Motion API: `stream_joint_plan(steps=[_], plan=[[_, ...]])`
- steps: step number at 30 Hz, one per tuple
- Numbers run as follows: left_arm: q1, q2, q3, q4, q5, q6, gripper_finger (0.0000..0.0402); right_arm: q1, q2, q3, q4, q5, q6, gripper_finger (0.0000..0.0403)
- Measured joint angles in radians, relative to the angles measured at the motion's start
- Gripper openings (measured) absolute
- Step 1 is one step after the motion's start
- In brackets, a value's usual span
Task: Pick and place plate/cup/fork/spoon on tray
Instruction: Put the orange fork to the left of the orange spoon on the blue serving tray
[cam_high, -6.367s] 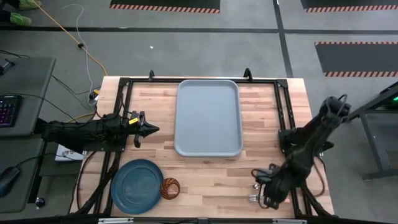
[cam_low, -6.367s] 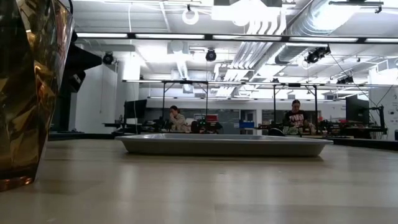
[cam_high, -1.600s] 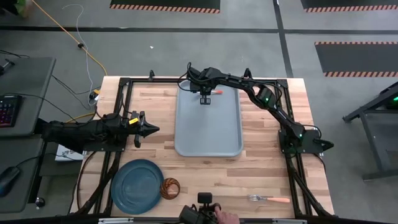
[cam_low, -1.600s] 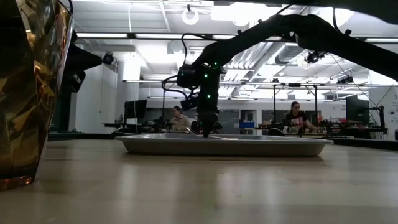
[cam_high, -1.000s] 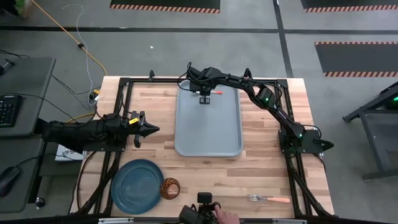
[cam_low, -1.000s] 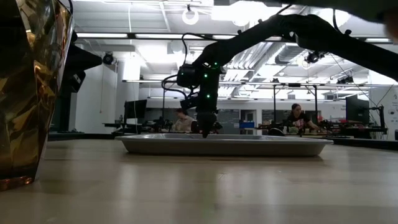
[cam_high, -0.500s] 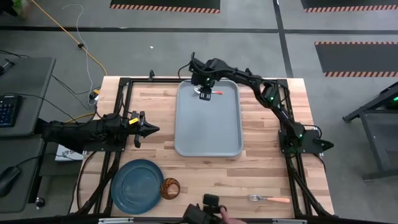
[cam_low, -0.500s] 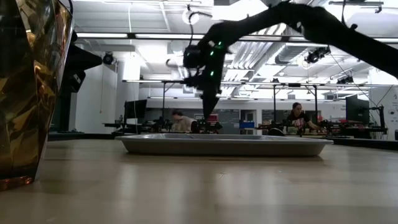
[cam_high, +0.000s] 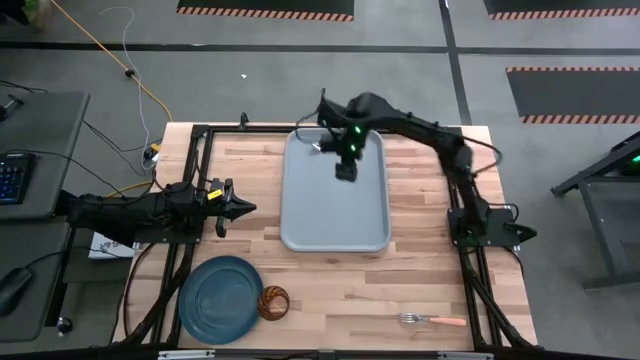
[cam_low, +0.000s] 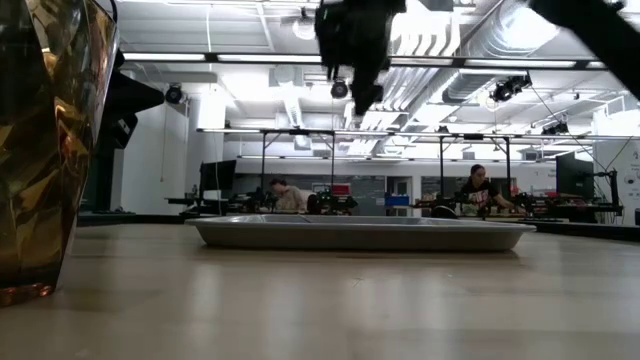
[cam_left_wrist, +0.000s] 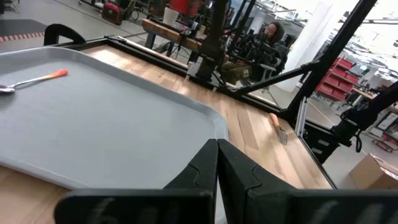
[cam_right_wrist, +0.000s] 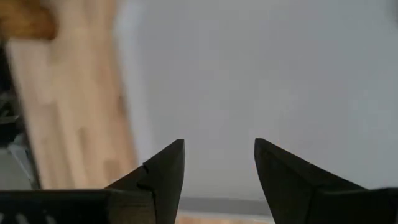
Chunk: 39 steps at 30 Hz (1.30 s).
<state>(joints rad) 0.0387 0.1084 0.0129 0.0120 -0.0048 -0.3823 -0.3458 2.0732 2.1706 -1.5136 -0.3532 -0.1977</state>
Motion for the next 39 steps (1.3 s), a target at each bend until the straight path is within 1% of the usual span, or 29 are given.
stream_joint_plan(steps=[3,5,7,10,12,14,17,19,21,25,28,30,33,39], plan=[[0.0,0.0,0.0,0.0,0.0,0.0,0.0001,0.089,-0.15,-0.231,0.094,-0.003,0.051,0.0186],[0.0,0.0,0.0,0.0,0.0,0.0,0.0001,0.148,-0.271,-0.428,0.191,-0.004,0.127,0.0186],[0.0,0.0,0.0,0.0,0.0,0.0,0.0001,0.216,-0.412,-0.628,0.288,-0.003,0.247,0.0186],[0.0,0.0,0.0,0.0,0.0,0.0,0.0001,0.347,-0.602,-0.897,0.452,0.002,0.515,0.0186],[0.0,0.0,0.0,0.0,0.0,0.0,0.0001,0.45,-0.716,-1.036,0.556,0.003,0.714,0.0186],[0.0,0.0,0.0,0.0,0.0,0.0,0.0001,0.569,-0.81,-1.134,0.659,0.011,0.909,0.0186],[0.0,0.0,0.0,0.0,0.0,0.0,0.0001,0.746,-0.872,-1.205,0.725,0.057,1.161,0.0186],[0.0,0.0,0.0,0.0,0.0,0.0,0.0001,0.857,-0.875,-1.203,0.727,0.073,1.272,0.0186],[0.0,0.0,0.0,0.0,0.0,0.0,0.0001,0.953,-0.855,-1.187,0.722,0.096,1.341,0.0186],[0.0,0.0,0.0,0.0,0.0,0.0,0.0001,1.132,-0.793,-1.177,0.725,0.182,1.422,0.0186],[0.0,0.0,0.0,0.0,0.0,0.0,0.0001,1.238,-0.726,-1.189,0.724,0.23,1.453,0.0186],[0.0,0.0,0.0,0.0,0.0,0.0,0.0001,1.289,-0.668,-1.192,0.723,0.246,1.457,0.0186],[0.0,0.0,0.0,0.0,0.0,0.0,0.0001,1.337,-0.574,-1.194,0.729,0.247,1.453,0.0186],[0.0,0.0,0.0,0.0,0.0,0.0,0.0001,1.365,-0.408,-1.194,0.784,0.221,1.446,0.0186]])
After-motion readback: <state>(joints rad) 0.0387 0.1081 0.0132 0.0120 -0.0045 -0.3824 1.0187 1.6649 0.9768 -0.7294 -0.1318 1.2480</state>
